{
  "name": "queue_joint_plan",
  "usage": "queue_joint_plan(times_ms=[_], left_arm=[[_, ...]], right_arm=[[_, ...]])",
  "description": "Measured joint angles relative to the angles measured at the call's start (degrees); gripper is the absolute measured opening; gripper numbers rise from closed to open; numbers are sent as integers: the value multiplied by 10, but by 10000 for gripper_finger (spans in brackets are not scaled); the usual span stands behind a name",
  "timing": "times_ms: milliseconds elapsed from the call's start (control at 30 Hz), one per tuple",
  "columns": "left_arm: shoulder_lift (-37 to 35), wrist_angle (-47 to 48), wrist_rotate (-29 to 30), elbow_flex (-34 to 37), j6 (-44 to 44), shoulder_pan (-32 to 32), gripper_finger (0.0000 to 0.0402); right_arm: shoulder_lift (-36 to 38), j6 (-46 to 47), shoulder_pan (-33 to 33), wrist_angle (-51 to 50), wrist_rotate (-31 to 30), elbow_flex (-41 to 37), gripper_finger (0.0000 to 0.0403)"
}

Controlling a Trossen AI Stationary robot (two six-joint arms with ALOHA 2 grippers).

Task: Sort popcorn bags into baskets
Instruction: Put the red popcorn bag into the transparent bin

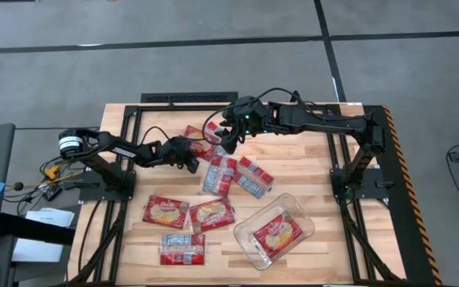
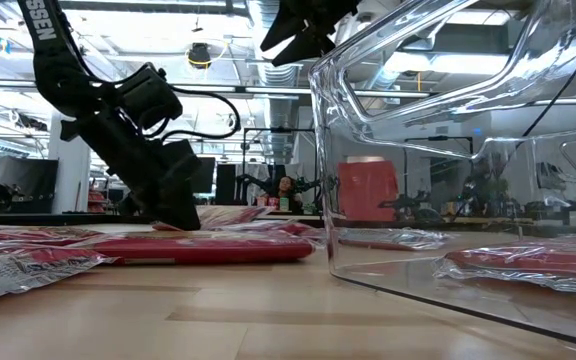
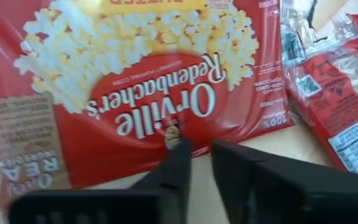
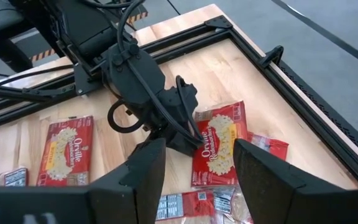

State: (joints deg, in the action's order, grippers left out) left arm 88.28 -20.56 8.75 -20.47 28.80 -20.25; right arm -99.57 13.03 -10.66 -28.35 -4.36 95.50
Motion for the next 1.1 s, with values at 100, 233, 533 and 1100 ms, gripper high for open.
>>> queue_joint_plan(times_ms=[100, 233, 533, 1100], left_arm=[[0, 0, -10, 0, -4, 0, 8], [0, 0, -10, 0, -5, 0, 3], [-2, -4, -28, 1, 18, 0, 0], [-105, 14, -49, 2, 44, 0, 0]], right_arm=[[0, 0, 0, 0, 0, 0, 203], [0, 1, 1, -1, 11, 0, 191], [6, 16, 3, 5, 51, 0, 157], [59, 15, 16, 13, 56, 1, 111]])
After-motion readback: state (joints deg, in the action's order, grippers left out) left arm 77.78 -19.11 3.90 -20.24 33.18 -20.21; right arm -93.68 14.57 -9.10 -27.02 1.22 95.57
